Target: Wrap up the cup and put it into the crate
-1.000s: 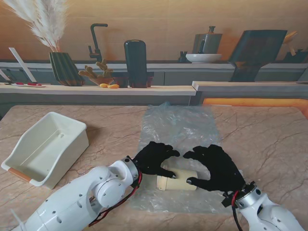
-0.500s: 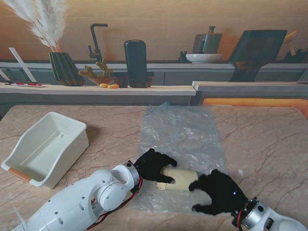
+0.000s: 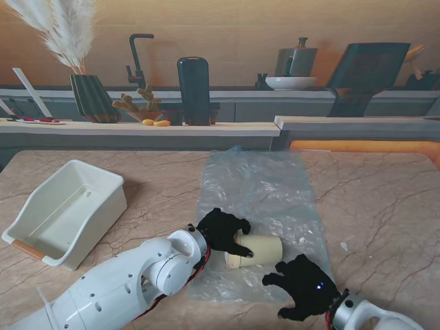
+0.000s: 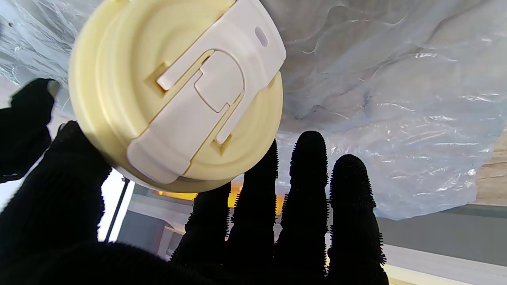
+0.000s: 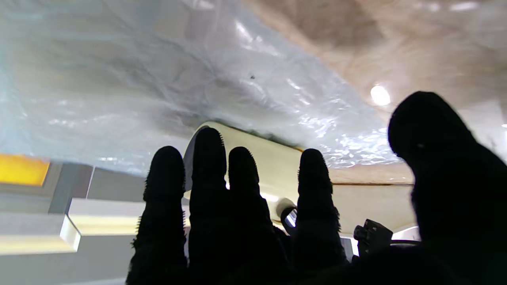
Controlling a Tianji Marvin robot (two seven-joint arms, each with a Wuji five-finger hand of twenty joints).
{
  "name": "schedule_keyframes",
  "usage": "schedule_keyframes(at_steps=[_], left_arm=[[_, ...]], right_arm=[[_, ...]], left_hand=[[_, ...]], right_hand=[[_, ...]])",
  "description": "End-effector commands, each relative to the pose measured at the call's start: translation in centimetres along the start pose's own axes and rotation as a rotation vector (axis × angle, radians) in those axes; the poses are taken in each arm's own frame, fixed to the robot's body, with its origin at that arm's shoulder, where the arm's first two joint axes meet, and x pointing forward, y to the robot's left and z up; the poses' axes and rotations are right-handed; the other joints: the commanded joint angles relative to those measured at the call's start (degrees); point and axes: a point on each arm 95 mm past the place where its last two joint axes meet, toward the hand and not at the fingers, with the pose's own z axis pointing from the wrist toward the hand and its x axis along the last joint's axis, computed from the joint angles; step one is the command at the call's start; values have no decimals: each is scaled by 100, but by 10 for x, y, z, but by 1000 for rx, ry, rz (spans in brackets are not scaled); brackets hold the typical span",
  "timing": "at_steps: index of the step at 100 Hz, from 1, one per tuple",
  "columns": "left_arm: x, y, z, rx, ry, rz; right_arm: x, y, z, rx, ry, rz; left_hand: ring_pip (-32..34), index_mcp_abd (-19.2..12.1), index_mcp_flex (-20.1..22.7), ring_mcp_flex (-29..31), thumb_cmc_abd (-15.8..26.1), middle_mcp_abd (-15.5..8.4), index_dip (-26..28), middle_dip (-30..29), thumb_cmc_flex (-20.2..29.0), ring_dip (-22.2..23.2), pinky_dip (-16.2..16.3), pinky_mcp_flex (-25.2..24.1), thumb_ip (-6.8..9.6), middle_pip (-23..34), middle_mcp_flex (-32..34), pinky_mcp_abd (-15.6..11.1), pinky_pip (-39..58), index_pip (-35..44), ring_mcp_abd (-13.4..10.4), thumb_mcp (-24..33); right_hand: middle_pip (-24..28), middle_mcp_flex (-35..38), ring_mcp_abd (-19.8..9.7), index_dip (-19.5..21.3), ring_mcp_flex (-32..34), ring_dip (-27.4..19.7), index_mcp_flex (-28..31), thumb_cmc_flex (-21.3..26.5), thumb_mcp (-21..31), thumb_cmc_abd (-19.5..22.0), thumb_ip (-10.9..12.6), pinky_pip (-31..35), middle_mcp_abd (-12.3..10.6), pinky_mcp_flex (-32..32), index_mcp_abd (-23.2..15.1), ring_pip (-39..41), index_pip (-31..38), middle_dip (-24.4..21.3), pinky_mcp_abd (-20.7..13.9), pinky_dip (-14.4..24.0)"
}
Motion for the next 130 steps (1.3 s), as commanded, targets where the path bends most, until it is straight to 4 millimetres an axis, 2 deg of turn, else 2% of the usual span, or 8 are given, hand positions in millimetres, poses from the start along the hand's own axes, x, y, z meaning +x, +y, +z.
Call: schedule_keyframes(at_steps=[1, 25, 41, 50, 66, 108, 120, 130], left_arm=[[-9, 25, -3, -76, -27, -1], [-7, 26, -1, -97, -16, -10], [-8, 25, -1, -99, -15, -16], [-9, 25, -2, -98, -14, -17], [-11, 25, -2, -92, -4, -25], [-11, 14, 0, -6, 100, -53], [-10, 11, 0, -2, 124, -69], [-11, 9, -1, -2, 135, -88]], right_arm=[[-2, -5, 5, 8, -5, 4], [-6, -23, 23, 41, -6, -117], [-8, -35, 37, 80, 12, -133], [-8, -39, 43, 88, 28, -141], [-6, -37, 46, 67, 58, -129], [-7, 4, 37, -181, 103, -148], [-13, 13, 36, -222, 95, -177], [-19, 18, 37, -243, 83, -197]], left_hand=[[98, -291, 467, 89, -236, -134, 314, 59, 1193, 56, 60, 5, -5, 193, 111, 94, 215, 975, -11, 846], [-4, -298, 411, 14, -229, -140, 220, 20, 1239, -3, -16, -56, 1, 107, 40, 74, 143, 924, -39, 862], [-109, -274, 383, -42, -163, -111, 149, -36, 1192, -62, -84, -101, 32, 7, -31, 66, 50, 821, -40, 878], [-174, -265, 382, -74, -84, -105, 79, -80, 1120, -99, -124, -129, 68, -62, -64, 89, -14, 691, -43, 878], [-394, -223, 301, -241, 107, -99, -62, -195, 970, -210, -209, -237, 237, -258, -283, 47, -205, 337, -71, 920], [-1060, -808, -64, -613, 201, -338, -275, -527, 1493, -538, -430, -588, 244, -733, -874, 7, -1152, -148, -368, 1476], [-1105, -1037, 185, -580, -23, -315, -111, -554, 1630, -543, -390, -600, -91, -755, -784, 13, -1248, 69, -371, 1195], [-1165, -1098, 304, -611, 80, -239, -87, -586, 1602, -557, -370, -621, -119, -835, -790, 38, -1336, 65, -346, 677]], right_hand=[[233, -214, -64, -52, -183, 119, -122, -137, 66, -253, 194, 72, 47, -11, 64, 247, 80, 143, -152, 197], [581, -225, -69, -22, -164, 149, 146, -17, 126, -288, 238, 367, 78, 18, 211, 591, 309, 210, -197, 174], [1006, 398, -113, 150, 266, 225, 1243, 655, 600, -168, 276, 705, -28, 271, 19, 1013, 907, 276, -201, 75], [1329, 870, -153, -1038, 553, 259, 1438, 1380, 774, -331, -163, 1084, -132, 430, -358, 1358, 2442, 252, -223, -223], [1447, 1313, -211, -999, 774, 327, 1877, 1962, 706, 457, -215, 1287, -225, 561, -573, 1577, 2941, 216, -273, -250], [1245, 1011, -271, -534, 547, 30, 1405, 1796, 584, 1048, -155, 1078, -284, 365, -509, 1092, 2962, 28, -228, -416], [1132, 917, -277, -523, 386, -154, 1415, 1804, 485, 1117, -158, 829, -306, 160, -531, 780, 2946, -57, -163, -527], [791, 866, -284, -551, 143, -543, 1454, 1805, 361, 1206, -167, 254, -368, -155, -558, 138, 2882, -253, 10, -786]])
